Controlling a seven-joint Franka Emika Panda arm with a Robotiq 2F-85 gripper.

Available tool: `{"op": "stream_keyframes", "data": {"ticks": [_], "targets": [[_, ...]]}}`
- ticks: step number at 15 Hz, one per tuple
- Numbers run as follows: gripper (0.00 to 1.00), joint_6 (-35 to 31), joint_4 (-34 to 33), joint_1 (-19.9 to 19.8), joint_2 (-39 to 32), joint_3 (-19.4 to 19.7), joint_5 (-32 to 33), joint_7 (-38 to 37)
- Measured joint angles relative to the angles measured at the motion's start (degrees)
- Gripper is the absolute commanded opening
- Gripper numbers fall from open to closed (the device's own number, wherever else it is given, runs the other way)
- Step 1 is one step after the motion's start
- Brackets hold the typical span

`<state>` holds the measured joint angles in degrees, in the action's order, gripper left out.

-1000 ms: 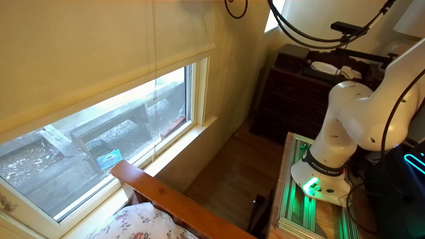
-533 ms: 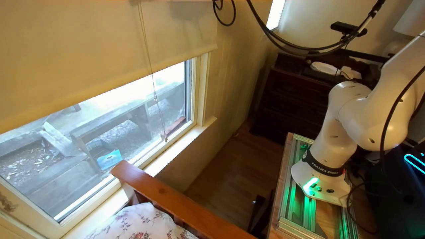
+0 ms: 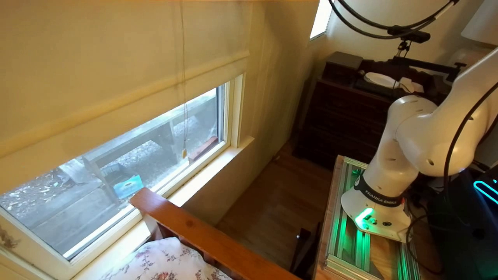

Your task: Close the blinds

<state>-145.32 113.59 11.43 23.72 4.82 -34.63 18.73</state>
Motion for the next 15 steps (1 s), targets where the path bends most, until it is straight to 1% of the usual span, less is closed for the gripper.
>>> {"op": "stream_keyframes", "data": {"ticks": [3, 6, 7, 8, 10, 13, 15], "targets": [[0.00, 0.2, -2.7, -1.6, 1.7, 2.5, 0.0, -0.3], [0.01, 0.1, -5.5, -1.8, 2.2, 5.0, -0.1, -0.2], [0.24, 0.0, -6.5, -1.8, 2.2, 5.7, -0.2, -0.2], [0.28, -0.2, -7.4, -1.8, 2.2, 6.3, -0.2, -0.2], [0.40, -0.3, -9.2, -1.8, 2.2, 7.6, -0.3, -0.2], [0.62, -0.3, -10.7, -1.8, 2.2, 9.0, -0.4, -0.2], [0.75, 0.0, -10.7, -1.8, 2.1, 9.4, -0.4, -0.2]]}}
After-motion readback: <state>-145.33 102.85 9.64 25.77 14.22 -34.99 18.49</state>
